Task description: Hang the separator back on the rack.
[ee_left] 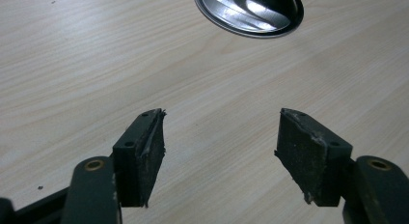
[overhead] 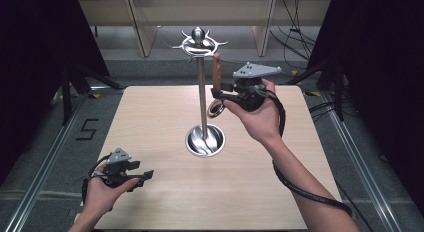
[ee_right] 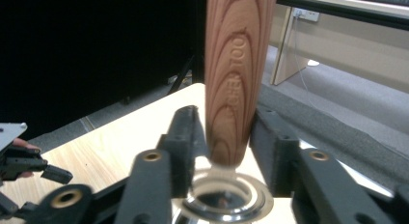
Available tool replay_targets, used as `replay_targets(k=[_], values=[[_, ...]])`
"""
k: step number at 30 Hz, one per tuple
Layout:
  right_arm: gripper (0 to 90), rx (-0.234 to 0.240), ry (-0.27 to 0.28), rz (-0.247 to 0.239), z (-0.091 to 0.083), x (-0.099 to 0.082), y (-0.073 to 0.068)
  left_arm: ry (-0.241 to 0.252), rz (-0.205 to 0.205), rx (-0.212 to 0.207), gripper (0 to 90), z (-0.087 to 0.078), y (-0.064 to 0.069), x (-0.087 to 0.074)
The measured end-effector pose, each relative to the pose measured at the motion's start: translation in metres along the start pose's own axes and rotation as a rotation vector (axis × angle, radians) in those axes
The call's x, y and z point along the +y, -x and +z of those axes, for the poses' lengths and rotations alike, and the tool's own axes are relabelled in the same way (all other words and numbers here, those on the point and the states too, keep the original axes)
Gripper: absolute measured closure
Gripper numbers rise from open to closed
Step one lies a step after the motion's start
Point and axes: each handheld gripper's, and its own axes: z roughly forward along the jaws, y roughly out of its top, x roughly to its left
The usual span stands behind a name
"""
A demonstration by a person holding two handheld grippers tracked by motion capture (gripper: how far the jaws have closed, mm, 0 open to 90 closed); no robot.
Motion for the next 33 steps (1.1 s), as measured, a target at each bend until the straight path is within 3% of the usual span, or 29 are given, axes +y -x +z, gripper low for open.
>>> replay_targets(k=[1,2,10,14,18,19,21,23,24,27,28,30,33], values=[[60.2,0.000,0.000,0.000,0.000,0.000,0.000,-0.013,0.014,0.001,33.2,-0.001,-0.001,0.000],[56.6,-0.024,0.011,-0.036,-0.004,-0.002,-0.001,-0.009,0.011,0.001,33.2,-0.001,-0.001,0.000],[49.7,-0.055,-0.008,-0.041,-0.029,-0.022,0.006,-0.018,0.009,0.005,33.2,-0.001,-0.001,0.000],[48.2,-0.058,-0.073,-0.050,-0.042,-0.041,0.016,-0.023,0.010,0.006,33.2,-0.001,0.000,0.000],[48.0,-0.068,-0.114,-0.020,-0.051,-0.064,0.024,-0.029,0.007,0.011,33.2,-0.001,0.000,0.000],[48.0,-0.067,-0.111,-0.039,-0.052,-0.070,0.028,-0.037,0.008,0.008,33.2,-0.001,0.000,0.000],[47.9,-0.078,-0.149,0.025,-0.059,-0.088,0.030,-0.029,0.006,0.016,33.2,0.000,0.000,0.000],[47.8,-0.082,-0.161,0.007,-0.061,-0.093,0.033,-0.030,0.007,0.016,33.2,0.000,0.000,0.000],[47.7,-0.087,-0.174,0.036,-0.064,-0.106,0.035,-0.029,0.004,0.016,33.2,0.000,0.000,-0.001],[47.7,-0.084,-0.185,0.040,-0.066,-0.120,0.038,-0.037,-0.006,0.022,33.2,0.000,0.001,-0.001],[47.7,-0.077,-0.218,0.058,-0.068,-0.137,0.038,-0.051,-0.005,0.003,33.2,0.000,-0.001,-0.001],[47.7,-0.077,-0.216,0.081,-0.066,-0.148,0.038,-0.059,-0.001,0.003,33.2,0.000,-0.002,-0.001],[49.6,-0.071,-0.231,0.111,-0.066,-0.178,0.038,-0.063,0.007,0.027,33.3,0.001,-0.002,-0.002]])
